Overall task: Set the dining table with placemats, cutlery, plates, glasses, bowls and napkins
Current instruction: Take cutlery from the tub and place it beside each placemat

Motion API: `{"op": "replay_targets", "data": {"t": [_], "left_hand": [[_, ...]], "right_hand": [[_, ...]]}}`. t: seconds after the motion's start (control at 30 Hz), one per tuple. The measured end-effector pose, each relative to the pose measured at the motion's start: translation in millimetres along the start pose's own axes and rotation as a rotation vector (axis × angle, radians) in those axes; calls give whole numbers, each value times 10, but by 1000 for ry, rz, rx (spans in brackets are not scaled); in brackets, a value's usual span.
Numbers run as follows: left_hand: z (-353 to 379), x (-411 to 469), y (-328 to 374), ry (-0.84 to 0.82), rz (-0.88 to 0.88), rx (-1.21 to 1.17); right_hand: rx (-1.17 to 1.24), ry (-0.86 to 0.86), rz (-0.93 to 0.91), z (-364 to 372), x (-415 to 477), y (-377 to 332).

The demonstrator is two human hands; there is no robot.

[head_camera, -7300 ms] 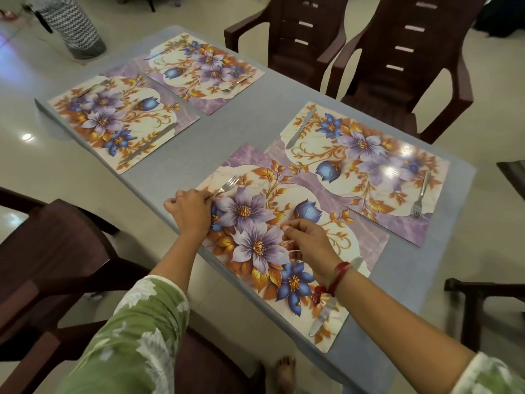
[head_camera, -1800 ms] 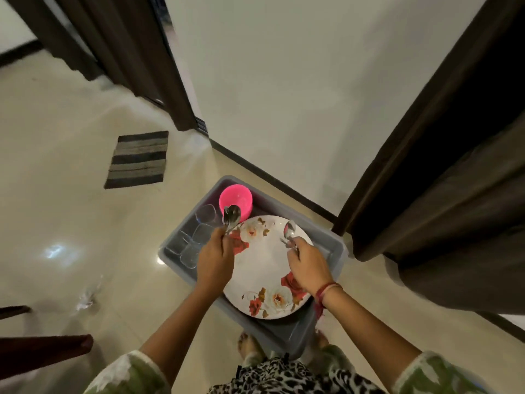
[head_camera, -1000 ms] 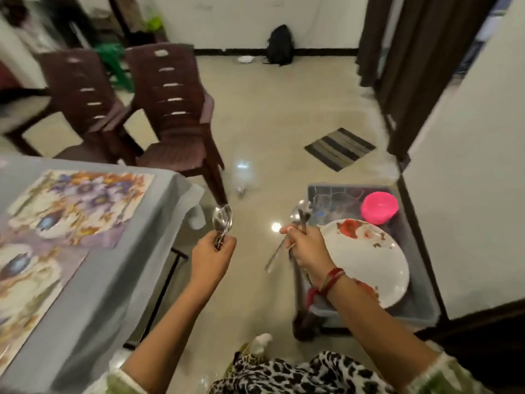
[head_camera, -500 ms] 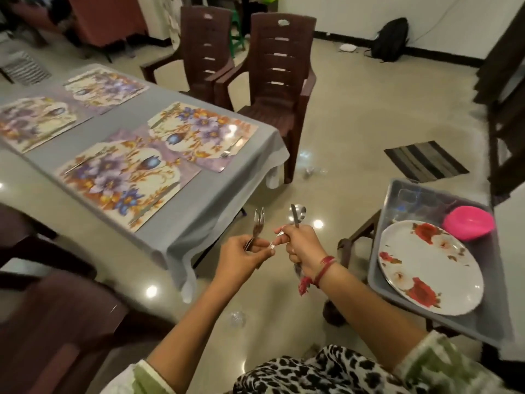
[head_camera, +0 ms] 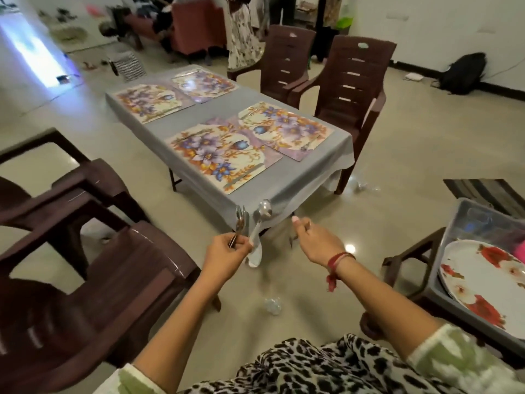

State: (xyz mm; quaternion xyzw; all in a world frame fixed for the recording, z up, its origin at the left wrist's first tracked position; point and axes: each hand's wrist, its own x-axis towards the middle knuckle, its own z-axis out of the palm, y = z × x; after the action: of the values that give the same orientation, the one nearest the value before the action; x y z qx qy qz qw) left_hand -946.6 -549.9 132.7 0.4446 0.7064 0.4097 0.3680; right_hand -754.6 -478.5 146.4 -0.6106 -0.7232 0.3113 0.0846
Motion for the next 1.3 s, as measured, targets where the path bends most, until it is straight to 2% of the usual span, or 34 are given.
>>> {"op": "replay_targets", "data": {"t": [0.23,0.33,0.4,0.47,0.57,0.67,0.77,0.9,1.1,1.3], "left_hand": [[-234,2,-142,86,-19,-7],[-193,57,-105,84,-16,-20],[-148,134,-68,87,-22,-14],[-69,235,-6,76,-16,-9],[97,422,121,76,-3,-6],[349,695,260,53,-15,-11],[694,1030,419,36,-7,10],[1247,1569,675,42,-29,-23],[1948,2382,1279,68,-34,-69],[2395,3048,1630,101,-87,-139]], "right_hand": [[567,-30,-44,72,39,-235],[677,67,-118,34,143,-211],[657,123,-180,-33,219,-150],[670,97,-195,-108,274,-61],[864,62,-75,-249,393,123],[1025,122,75,-461,625,388],[1075,138,153,-639,958,744],[1125,174,165,-1017,1487,1241],[855,211,163,-1770,2315,1886],[866,201,167,-2120,3128,2173]]}}
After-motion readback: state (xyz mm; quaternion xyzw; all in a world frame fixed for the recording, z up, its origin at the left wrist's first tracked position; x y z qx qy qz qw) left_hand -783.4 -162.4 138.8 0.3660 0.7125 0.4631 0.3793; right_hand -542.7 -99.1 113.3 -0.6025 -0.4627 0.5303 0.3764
